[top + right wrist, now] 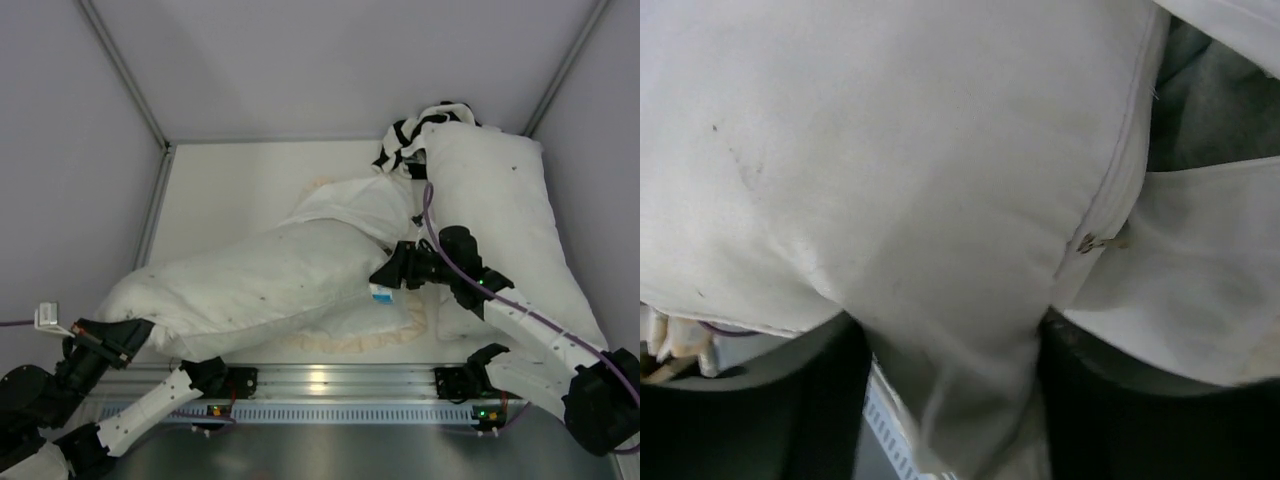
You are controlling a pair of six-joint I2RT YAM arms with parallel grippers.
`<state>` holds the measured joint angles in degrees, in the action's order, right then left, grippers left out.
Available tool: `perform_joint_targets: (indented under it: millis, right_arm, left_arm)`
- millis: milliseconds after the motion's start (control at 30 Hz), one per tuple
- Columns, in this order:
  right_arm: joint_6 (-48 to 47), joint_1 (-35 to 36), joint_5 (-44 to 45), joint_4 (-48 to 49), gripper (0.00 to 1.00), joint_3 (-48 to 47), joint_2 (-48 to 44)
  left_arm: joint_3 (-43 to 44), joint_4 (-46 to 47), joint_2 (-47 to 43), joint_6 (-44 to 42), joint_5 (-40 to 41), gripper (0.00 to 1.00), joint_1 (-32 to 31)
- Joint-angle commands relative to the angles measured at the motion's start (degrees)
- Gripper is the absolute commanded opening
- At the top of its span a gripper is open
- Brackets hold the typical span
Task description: Remove the pillowcase from the pillow
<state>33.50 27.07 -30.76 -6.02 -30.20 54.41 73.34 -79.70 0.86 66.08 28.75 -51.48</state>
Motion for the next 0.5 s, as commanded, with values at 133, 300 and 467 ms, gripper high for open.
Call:
perform_joint_targets:
  millis: [133,300,467]
  right_arm:
    - [6.2,-0.2,-7.6,12.2,0.00,-3.3,2.6]
    - [8.3,0.0,-12.0,13.4,0.00,-8.4,-4.0]
    - [12.1,-0.2,-12.0,13.7,0.00,-22.0,-9.6]
  left_arm:
    - [-5.0,7.4,1.9,-0.8,-3.0,0.00,-1.4]
    - [-6.9,9.0,5.1,-2.2,-3.8,0.00,-1.5]
    - [-7.7,10.2,6.2,-2.9,-2.8,0.00,-1.5]
